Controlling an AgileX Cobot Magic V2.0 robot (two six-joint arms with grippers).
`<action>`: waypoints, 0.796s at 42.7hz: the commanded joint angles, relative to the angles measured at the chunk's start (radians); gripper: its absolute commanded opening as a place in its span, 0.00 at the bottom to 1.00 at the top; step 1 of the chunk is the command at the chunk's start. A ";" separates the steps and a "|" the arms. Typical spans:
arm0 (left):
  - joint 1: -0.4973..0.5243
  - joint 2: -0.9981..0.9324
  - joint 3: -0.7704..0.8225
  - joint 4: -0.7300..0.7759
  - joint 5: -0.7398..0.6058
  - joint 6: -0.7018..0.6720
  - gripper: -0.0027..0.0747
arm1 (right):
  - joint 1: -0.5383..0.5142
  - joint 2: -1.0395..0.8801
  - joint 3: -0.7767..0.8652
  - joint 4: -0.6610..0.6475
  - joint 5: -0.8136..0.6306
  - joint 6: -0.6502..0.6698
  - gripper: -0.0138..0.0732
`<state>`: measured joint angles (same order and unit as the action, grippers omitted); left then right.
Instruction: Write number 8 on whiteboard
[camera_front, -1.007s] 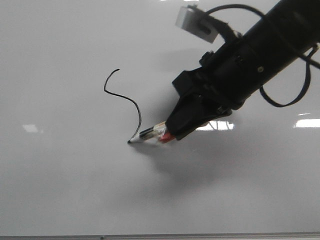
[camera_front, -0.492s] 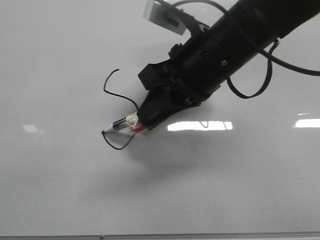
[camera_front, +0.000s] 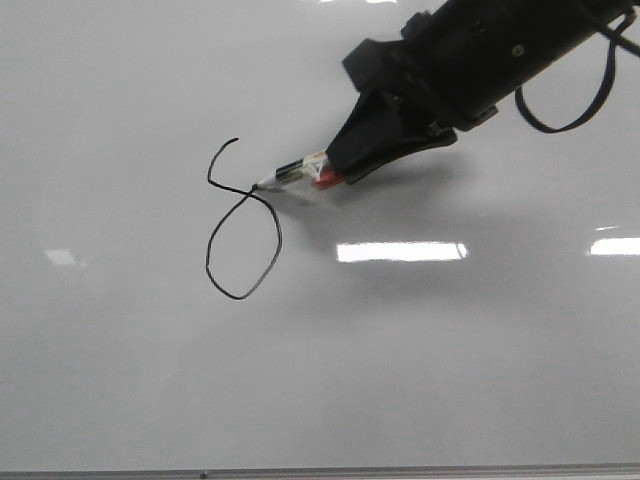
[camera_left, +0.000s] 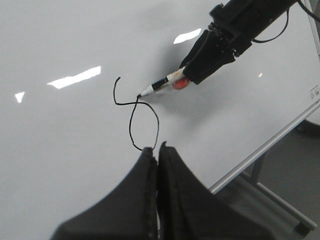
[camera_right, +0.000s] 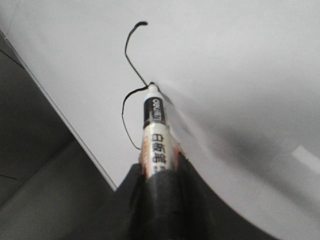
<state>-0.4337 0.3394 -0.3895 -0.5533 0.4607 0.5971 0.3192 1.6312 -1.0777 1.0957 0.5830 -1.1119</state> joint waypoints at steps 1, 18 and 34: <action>0.003 0.004 -0.028 -0.028 -0.067 -0.007 0.01 | -0.030 -0.072 -0.032 0.040 -0.068 -0.006 0.09; 0.003 0.004 -0.028 -0.028 -0.067 -0.007 0.01 | 0.092 -0.020 -0.142 0.031 -0.020 -0.005 0.09; 0.003 0.160 -0.180 0.007 0.139 0.157 0.10 | 0.098 -0.258 -0.150 -0.295 0.243 -0.176 0.09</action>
<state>-0.4337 0.4218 -0.4908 -0.5375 0.5976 0.6717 0.4116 1.4271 -1.1929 0.8372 0.7769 -1.2237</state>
